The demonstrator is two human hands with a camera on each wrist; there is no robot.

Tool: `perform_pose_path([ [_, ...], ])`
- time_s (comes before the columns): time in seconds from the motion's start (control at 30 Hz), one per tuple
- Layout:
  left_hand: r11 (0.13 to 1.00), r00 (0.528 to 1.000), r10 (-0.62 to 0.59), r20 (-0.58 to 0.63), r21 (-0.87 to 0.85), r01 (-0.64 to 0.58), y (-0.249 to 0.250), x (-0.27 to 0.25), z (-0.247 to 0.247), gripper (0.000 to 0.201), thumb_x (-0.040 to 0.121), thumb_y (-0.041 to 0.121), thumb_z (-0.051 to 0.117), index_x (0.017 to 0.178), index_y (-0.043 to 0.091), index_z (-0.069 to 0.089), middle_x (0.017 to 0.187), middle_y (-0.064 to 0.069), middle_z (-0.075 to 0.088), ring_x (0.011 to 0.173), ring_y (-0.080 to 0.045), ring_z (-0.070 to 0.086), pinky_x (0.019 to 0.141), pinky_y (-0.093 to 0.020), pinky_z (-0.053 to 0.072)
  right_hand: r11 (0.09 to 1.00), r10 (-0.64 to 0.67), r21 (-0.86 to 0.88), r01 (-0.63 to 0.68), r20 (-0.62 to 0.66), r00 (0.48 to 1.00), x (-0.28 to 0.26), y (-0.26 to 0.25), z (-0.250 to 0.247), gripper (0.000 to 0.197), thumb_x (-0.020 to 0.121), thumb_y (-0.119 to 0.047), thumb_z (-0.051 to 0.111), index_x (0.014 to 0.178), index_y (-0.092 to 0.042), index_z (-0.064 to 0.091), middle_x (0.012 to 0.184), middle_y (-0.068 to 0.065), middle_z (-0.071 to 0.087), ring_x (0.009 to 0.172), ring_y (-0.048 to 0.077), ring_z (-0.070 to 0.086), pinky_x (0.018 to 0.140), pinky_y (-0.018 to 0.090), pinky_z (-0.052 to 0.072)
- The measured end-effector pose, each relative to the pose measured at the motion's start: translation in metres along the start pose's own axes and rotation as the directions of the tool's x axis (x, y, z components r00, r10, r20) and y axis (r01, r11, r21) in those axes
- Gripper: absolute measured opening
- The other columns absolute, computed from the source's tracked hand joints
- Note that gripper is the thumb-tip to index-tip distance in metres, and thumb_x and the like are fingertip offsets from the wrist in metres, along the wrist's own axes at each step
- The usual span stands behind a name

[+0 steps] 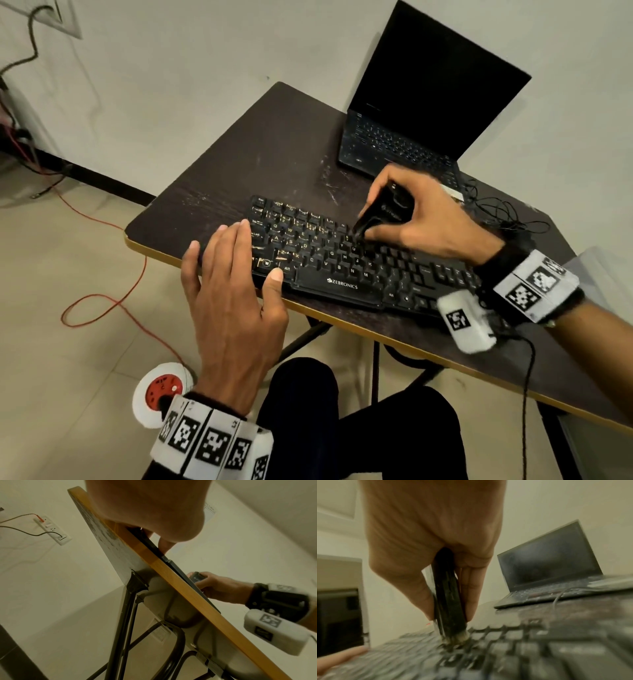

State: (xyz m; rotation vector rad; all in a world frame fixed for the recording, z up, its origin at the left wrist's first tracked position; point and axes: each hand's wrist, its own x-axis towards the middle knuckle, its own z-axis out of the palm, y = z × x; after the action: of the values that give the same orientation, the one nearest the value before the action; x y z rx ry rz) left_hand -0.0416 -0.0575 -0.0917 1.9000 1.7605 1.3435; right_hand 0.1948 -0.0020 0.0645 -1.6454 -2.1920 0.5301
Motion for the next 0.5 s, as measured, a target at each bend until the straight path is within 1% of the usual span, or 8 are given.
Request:
perform_pose_path([
  [0.1,1.0,1.0,-0.006,-0.014,-0.005,0.006,0.001,0.0,0.001,0.069,0.095,0.04,0.042,0.154,0.004,0.044,0.156,-0.011,0.049,0.152,-0.023,0.036,0.128,-0.05,0.013,0.99,-0.118,0.09,0.106,0.147,0.982,-0.015,-0.017,0.017,0.04,0.081,-0.008,0.091,0.107,-0.019,0.064,0.106,0.003,0.078,0.1,0.022,0.078,0.089,0.047,0.064],
  [0.13,1.0,1.0,-0.003,-0.012,-0.003,0.003,0.001,0.0,0.001,0.069,0.095,0.04,0.042,0.153,0.004,0.044,0.156,-0.011,0.049,0.152,-0.023,0.036,0.128,-0.05,0.013,0.992,-0.115,0.066,0.106,0.151,0.982,-0.012,-0.016,0.017,0.04,0.081,-0.007,0.09,0.107,-0.02,0.064,0.106,0.003,0.078,0.099,0.023,0.079,0.088,0.048,0.065],
  [0.2,1.0,1.0,-0.004,-0.01,0.004,0.004,-0.001,0.0,0.001,0.069,0.096,0.041,0.042,0.154,0.004,0.044,0.157,-0.011,0.049,0.152,-0.023,0.036,0.128,-0.049,0.013,0.998,-0.048,0.038,0.046,0.072,0.996,0.003,-0.008,0.01,0.041,0.079,-0.011,0.091,0.106,-0.025,0.063,0.104,0.004,0.078,0.095,0.024,0.079,0.084,0.053,0.064],
  [0.27,1.0,1.0,-0.005,-0.003,0.003,0.005,-0.001,-0.001,0.0,0.069,0.096,0.041,0.042,0.154,0.004,0.044,0.157,-0.011,0.048,0.152,-0.023,0.035,0.128,-0.049,0.012,0.999,-0.032,0.025,0.032,0.021,0.999,0.006,-0.004,0.006,0.041,0.078,-0.013,0.091,0.105,-0.025,0.063,0.103,0.003,0.077,0.095,0.022,0.078,0.083,0.053,0.064],
  [0.33,1.0,1.0,-0.006,-0.006,-0.005,0.006,0.001,0.0,0.0,0.069,0.095,0.041,0.042,0.154,0.004,0.044,0.157,-0.011,0.048,0.152,-0.023,0.036,0.128,-0.049,0.012,0.991,-0.114,0.082,0.107,0.083,0.99,-0.003,-0.014,0.012,0.04,0.079,-0.007,0.091,0.107,-0.019,0.064,0.106,0.004,0.077,0.099,0.022,0.078,0.086,0.048,0.065],
  [0.4,1.0,1.0,-0.006,-0.011,-0.006,0.006,0.001,0.0,0.0,0.069,0.095,0.041,0.042,0.153,0.004,0.045,0.157,-0.01,0.049,0.152,-0.023,0.036,0.128,-0.049,0.013,0.984,-0.151,0.123,0.131,0.163,0.975,-0.01,-0.022,0.021,0.039,0.08,-0.004,0.09,0.107,-0.016,0.064,0.107,0.004,0.078,0.101,0.023,0.079,0.088,0.046,0.065],
  [0.43,1.0,1.0,-0.002,-0.013,-0.004,0.002,0.0,0.0,0.0,0.069,0.095,0.04,0.042,0.154,0.004,0.045,0.157,-0.01,0.049,0.152,-0.023,0.036,0.129,-0.049,0.013,0.989,-0.134,0.09,0.121,0.156,0.979,-0.005,-0.02,0.02,0.04,0.08,-0.005,0.091,0.106,-0.018,0.064,0.106,0.003,0.078,0.1,0.022,0.079,0.088,0.048,0.065],
  [0.5,1.0,1.0,0.003,-0.009,0.001,-0.003,0.0,-0.001,0.0,0.069,0.095,0.04,0.042,0.154,0.004,0.044,0.157,-0.01,0.048,0.152,-0.022,0.035,0.129,-0.049,0.013,0.998,-0.038,0.045,0.035,0.068,0.997,0.01,-0.008,0.011,0.042,0.079,-0.01,0.093,0.104,-0.025,0.064,0.104,0.003,0.077,0.096,0.023,0.079,0.085,0.054,0.064],
])
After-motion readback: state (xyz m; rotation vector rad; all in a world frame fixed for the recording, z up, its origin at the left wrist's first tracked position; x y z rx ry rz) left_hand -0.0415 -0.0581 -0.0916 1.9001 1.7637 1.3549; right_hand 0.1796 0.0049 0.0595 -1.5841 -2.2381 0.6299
